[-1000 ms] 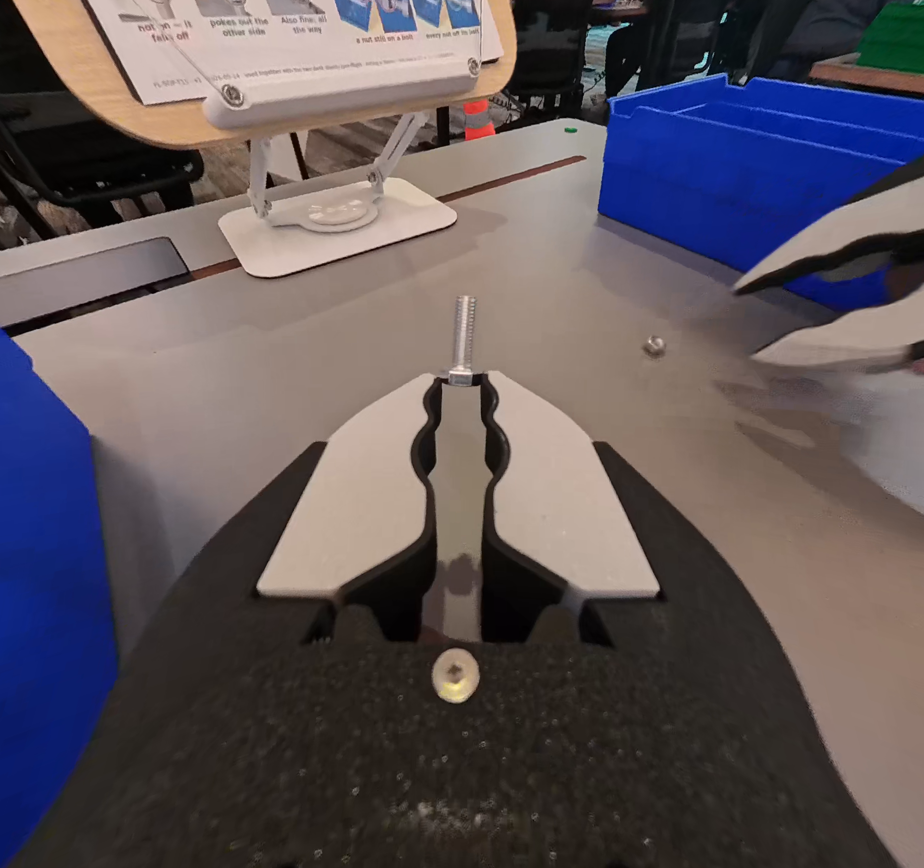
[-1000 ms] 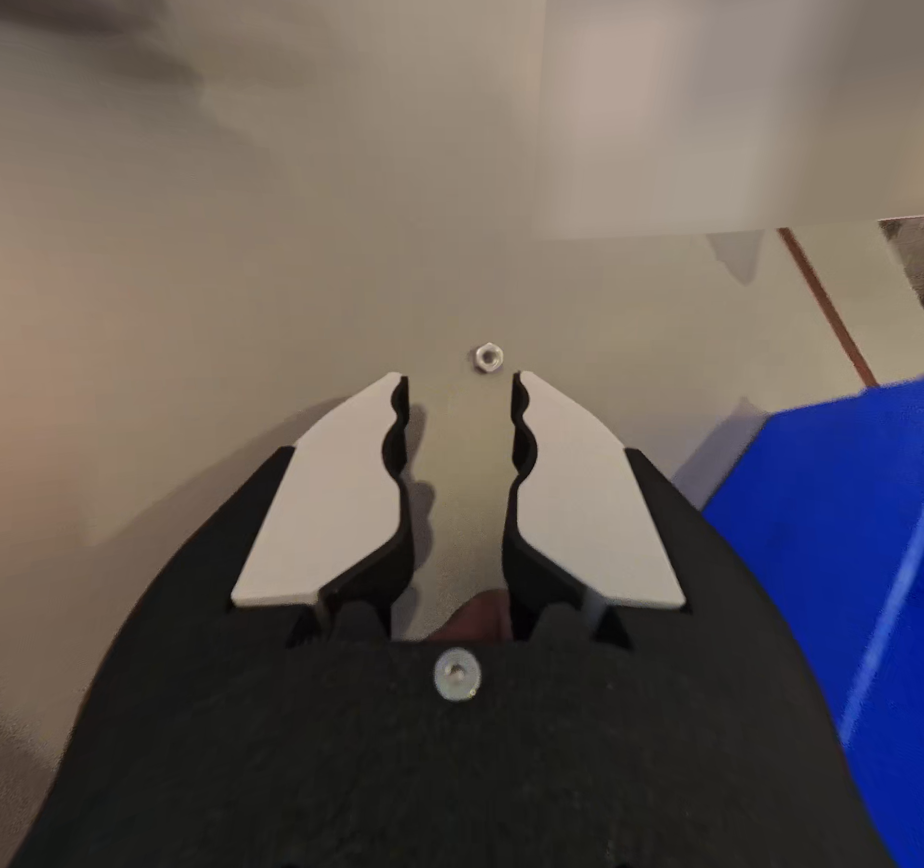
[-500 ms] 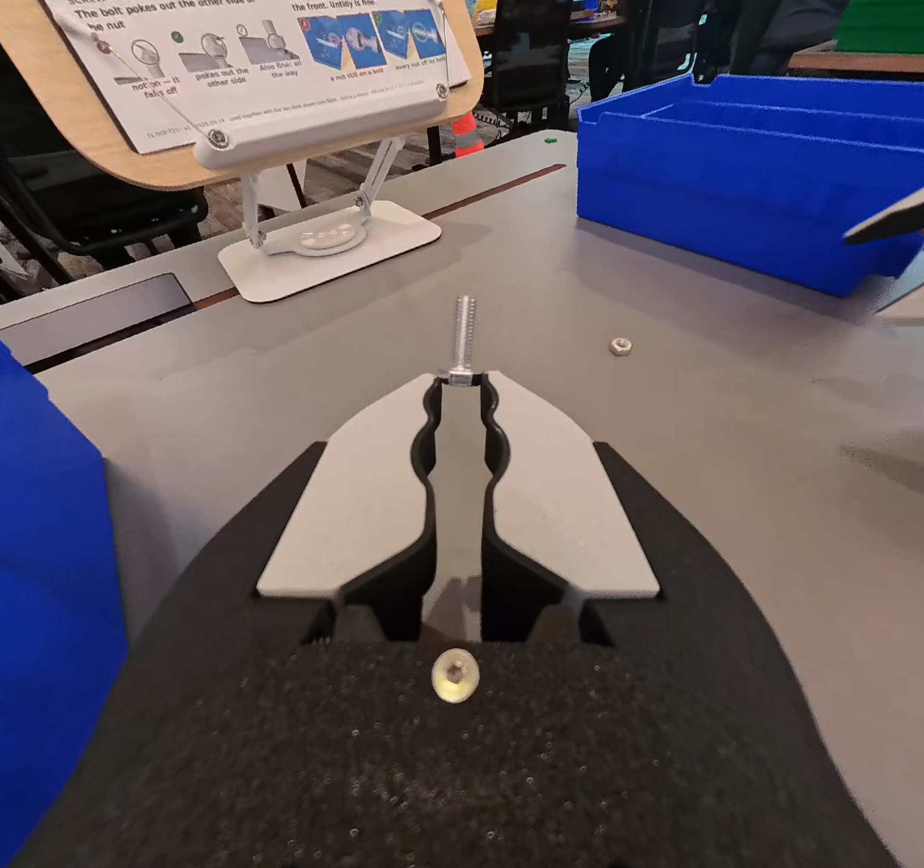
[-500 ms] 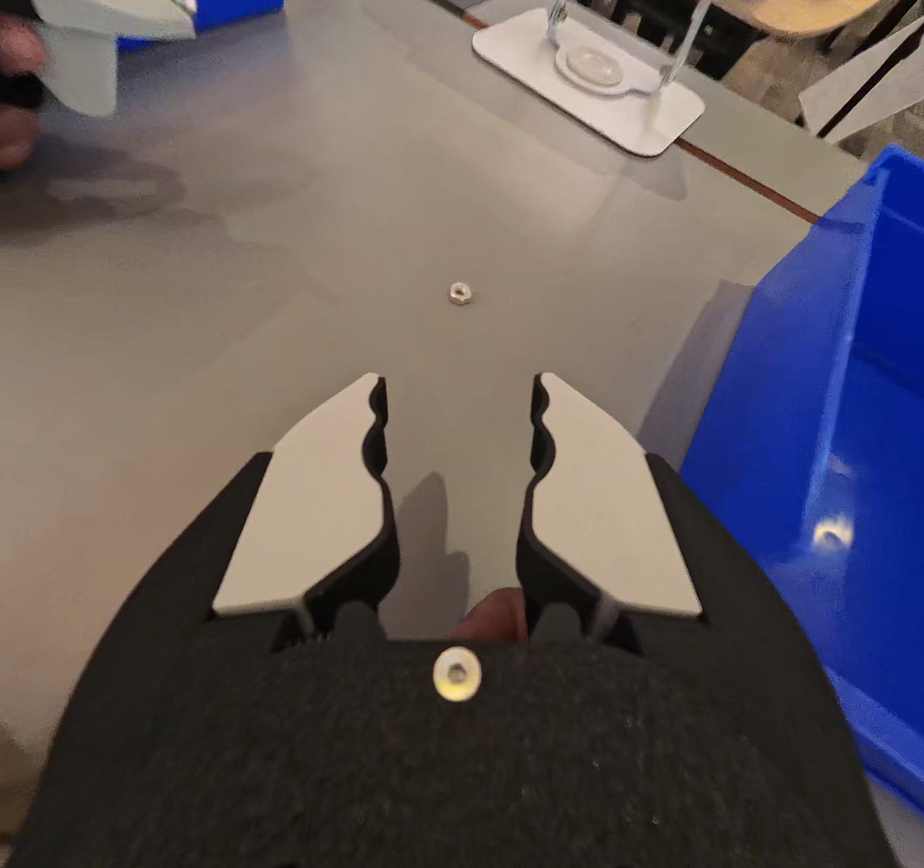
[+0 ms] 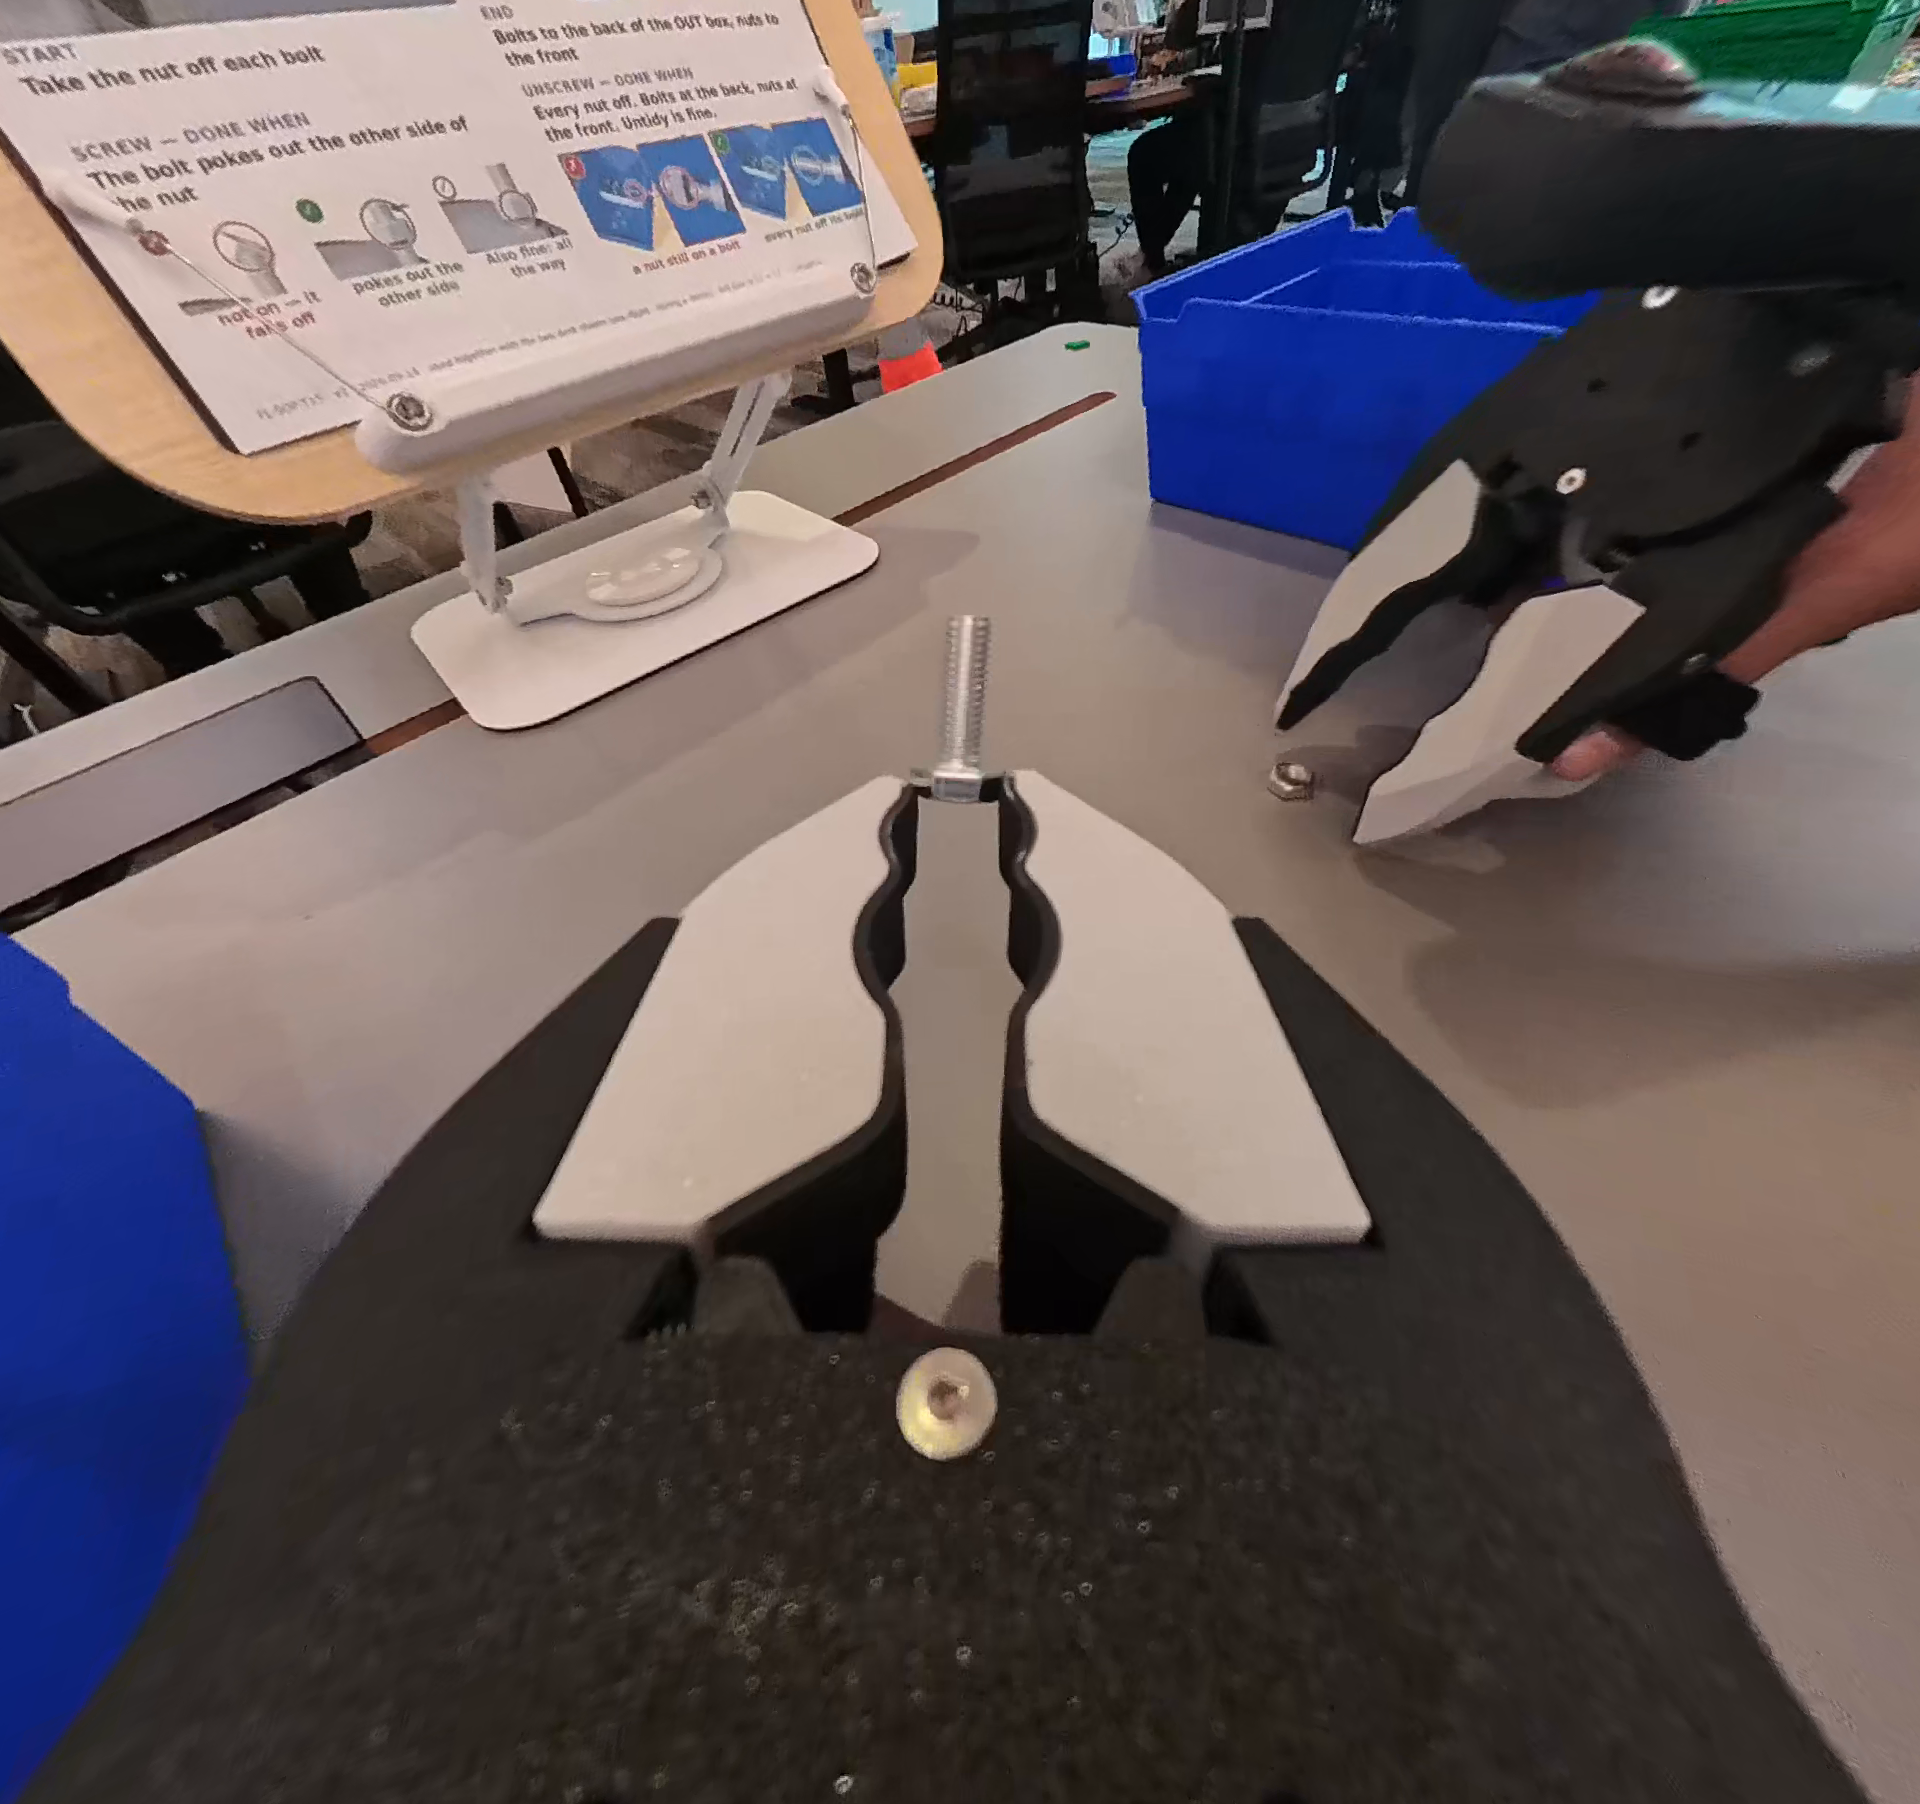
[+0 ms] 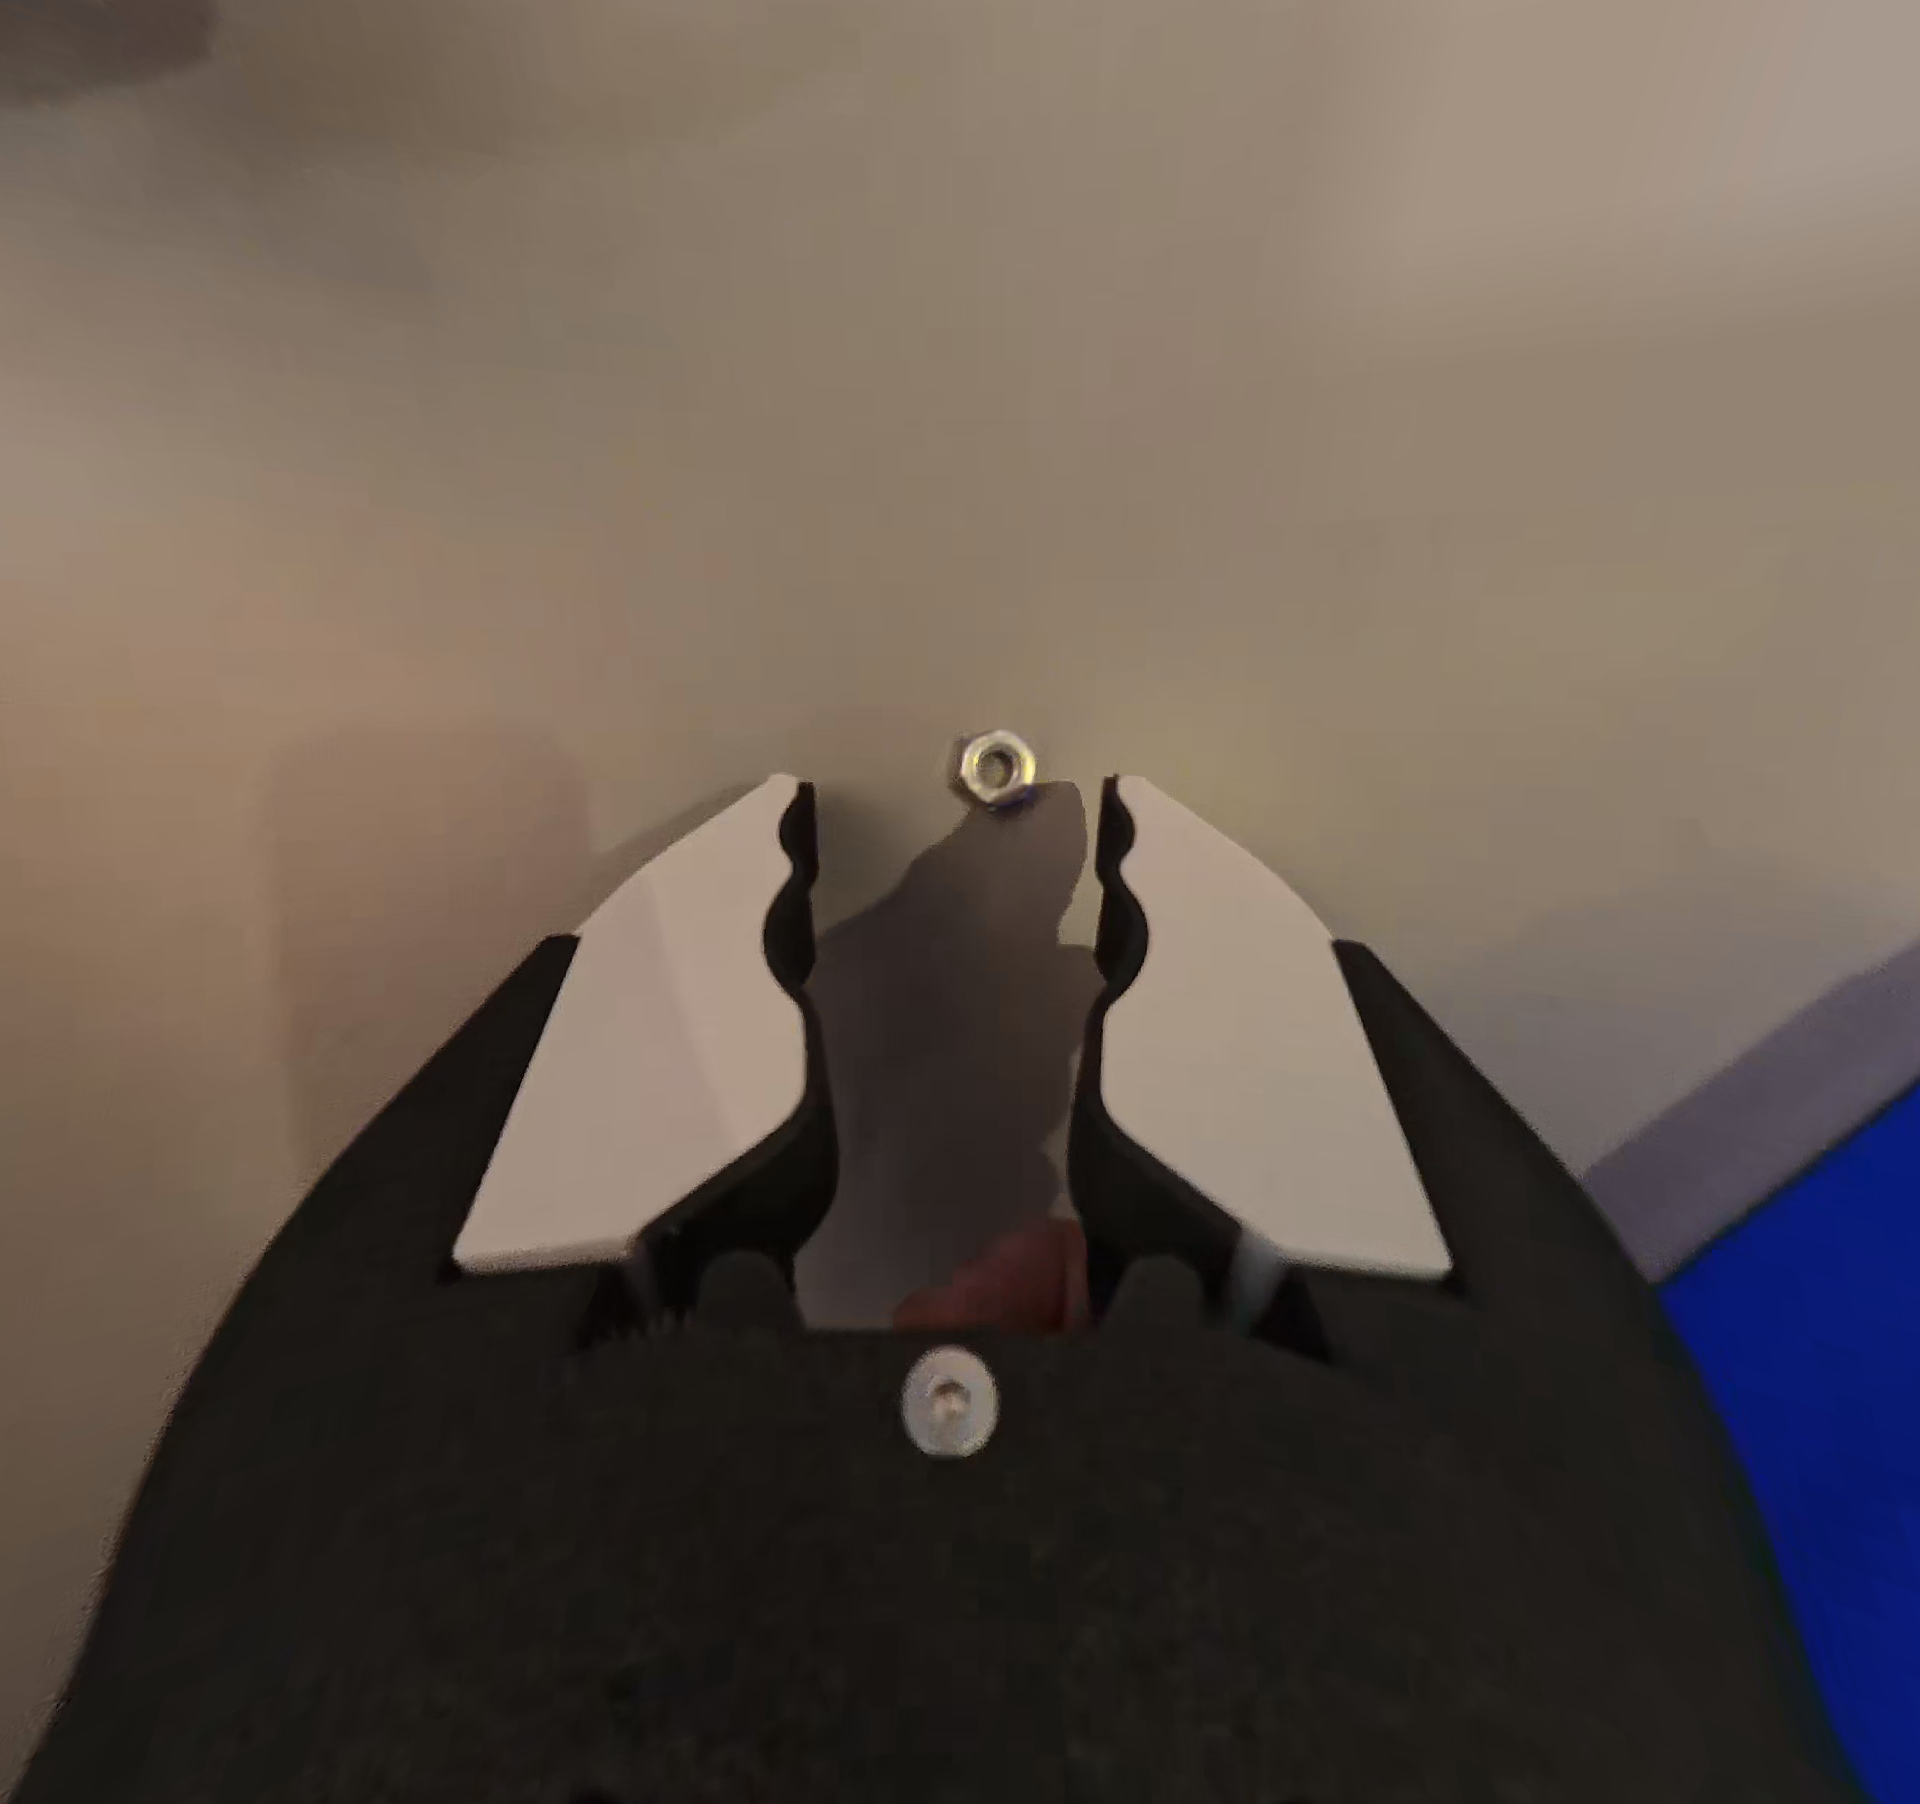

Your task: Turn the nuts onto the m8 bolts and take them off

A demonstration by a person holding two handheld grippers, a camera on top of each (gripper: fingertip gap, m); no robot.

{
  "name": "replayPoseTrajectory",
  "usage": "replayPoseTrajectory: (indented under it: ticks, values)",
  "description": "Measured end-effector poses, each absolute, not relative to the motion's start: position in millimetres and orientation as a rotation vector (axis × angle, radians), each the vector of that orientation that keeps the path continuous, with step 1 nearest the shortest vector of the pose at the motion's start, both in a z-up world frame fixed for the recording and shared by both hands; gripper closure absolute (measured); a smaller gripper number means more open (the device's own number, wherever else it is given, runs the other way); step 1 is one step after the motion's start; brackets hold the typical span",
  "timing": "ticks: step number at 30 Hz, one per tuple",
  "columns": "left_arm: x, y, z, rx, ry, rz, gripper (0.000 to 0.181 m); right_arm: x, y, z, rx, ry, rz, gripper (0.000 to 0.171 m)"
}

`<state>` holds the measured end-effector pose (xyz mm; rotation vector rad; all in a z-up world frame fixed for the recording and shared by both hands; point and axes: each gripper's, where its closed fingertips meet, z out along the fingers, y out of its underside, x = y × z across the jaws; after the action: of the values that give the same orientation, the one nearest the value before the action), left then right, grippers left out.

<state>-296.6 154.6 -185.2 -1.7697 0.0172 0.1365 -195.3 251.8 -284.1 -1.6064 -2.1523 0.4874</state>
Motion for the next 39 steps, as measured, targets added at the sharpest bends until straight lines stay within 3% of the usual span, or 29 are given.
replayPoseTrajectory:
  ticks: [6,10,17,22,27,39]
  values:
    - [-297.7,149.9,-187.1,-1.771,0.007,0.088,0.166,-199.0,257.3,-287.7,-1.617,-2.225,0.478,0.129]
    - [-294.7,151.5,-191.4,-1.785,0.028,0.083,0.166,-199.8,252.7,-289.2,-1.644,-2.22,0.564,0.157]
    - [-285.3,155.1,-196.3,-1.803,0.082,0.092,0.166,-199.8,251.8,-287.0,-1.547,-2.204,0.552,0.157]
    - [-279.9,155.8,-199.0,-1.808,0.141,0.117,0.166,-193.0,234.0,-242.8,-1.27,-2.068,0.607,0.157]
    - [-277.3,152.0,-192.9,-1.78,0.164,0.105,0.166,-168.4,205.3,-184.2,-1.087,-1.763,0.88,0.157]
    - [-236.8,149.0,-183.9,-1.754,0.423,0.063,0.166,-169.1,173.4,-154.6,-1.058,-1.776,1.384,0.157]
